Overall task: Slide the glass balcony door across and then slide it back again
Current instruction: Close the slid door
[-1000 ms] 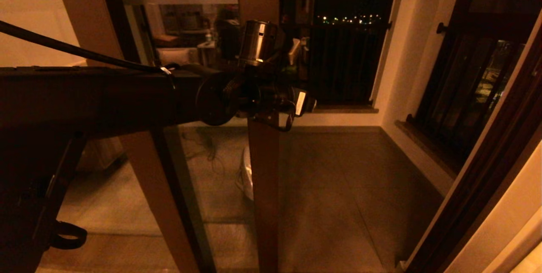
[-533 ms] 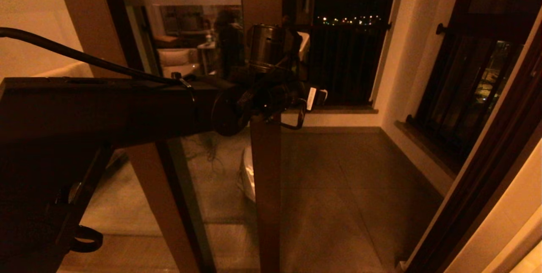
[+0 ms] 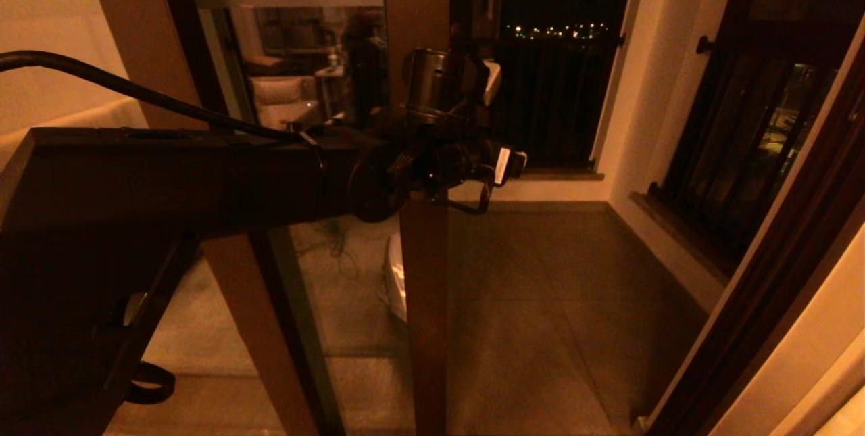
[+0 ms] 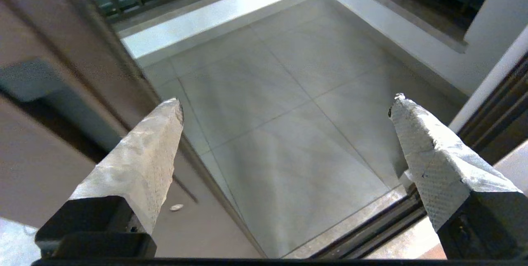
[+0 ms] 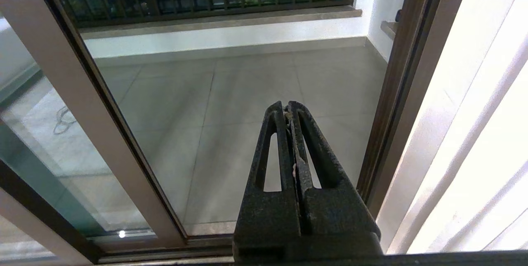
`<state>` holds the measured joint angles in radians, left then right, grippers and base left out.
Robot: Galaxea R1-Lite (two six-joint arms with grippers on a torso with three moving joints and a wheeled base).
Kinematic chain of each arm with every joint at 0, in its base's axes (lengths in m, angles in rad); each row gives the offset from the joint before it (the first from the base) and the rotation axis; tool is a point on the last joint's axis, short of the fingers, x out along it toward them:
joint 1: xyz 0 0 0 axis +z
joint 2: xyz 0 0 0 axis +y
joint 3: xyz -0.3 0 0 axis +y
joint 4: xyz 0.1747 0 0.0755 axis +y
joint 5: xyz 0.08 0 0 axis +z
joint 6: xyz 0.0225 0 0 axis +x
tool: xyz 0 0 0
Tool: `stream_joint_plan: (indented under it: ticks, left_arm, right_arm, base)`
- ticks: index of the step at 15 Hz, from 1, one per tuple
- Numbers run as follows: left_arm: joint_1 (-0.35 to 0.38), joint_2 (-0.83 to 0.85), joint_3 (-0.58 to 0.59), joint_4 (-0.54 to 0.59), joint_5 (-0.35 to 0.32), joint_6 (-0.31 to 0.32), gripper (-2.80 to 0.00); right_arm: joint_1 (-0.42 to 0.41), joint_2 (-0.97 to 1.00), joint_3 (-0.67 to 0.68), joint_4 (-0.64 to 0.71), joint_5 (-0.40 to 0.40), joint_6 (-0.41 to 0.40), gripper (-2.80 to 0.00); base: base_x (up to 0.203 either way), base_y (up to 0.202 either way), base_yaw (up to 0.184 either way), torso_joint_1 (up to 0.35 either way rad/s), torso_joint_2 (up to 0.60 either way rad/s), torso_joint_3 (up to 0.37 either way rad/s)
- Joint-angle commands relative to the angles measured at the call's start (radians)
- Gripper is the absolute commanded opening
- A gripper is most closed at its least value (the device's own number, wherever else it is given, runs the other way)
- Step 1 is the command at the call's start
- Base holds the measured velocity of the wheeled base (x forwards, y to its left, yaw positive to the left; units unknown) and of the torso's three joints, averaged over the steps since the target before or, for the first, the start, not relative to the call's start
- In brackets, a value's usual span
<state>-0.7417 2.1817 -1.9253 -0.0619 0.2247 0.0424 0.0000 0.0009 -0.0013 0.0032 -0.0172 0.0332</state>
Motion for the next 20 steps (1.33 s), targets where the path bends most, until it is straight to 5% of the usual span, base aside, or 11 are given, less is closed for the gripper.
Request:
stream_joint_plan:
  ticks: [1, 6, 9, 14, 17, 20]
  left_arm:
    - [-0.004, -0.002, -0.001, -0.001, 0.001, 0.001, 0.00]
    - [-0.003, -0.094, 0.010, 0.080, 0.023, -0.008, 0.00]
    - [0.001, -0.152, 0.012, 0.120, 0.127, -0.020, 0.00]
    - [0.017, -0.162, 0.001, 0.206, 0.129, -0.039, 0.00]
    - [0.063, -0.156, 0.000, 0.207, 0.003, -0.039, 0.00]
    - [0.139, -0.154, -0.001, 0.209, -0.038, -0.038, 0.00]
  right_arm:
    - [0.000, 0.001, 0.000, 0.000, 0.000, 0.001, -2.80]
    - [0.000, 0.001, 0.000, 0.000, 0.000, 0.001, -2.80]
    - [0.000, 0.001, 0.000, 0.000, 0.000, 0.001, -2.80]
    - [0.000, 0.001, 0.000, 0.000, 0.000, 0.001, -2.80]
    - [0.000, 0.001, 0.000, 0.000, 0.000, 0.001, -2.80]
    - [0.000, 0.001, 0.000, 0.000, 0.000, 0.001, -2.80]
  base:
    - [0.000, 0.000, 0.000, 0.000, 0.00, 0.000]
    - [0.000, 0.000, 0.000, 0.000, 0.00, 0.000]
    - [0.000, 0.000, 0.000, 0.000, 0.00, 0.000]
    - [0.000, 0.000, 0.000, 0.000, 0.00, 0.000]
    - [0.000, 0.000, 0.000, 0.000, 0.00, 0.000]
    - [0.000, 0.000, 0.000, 0.000, 0.00, 0.000]
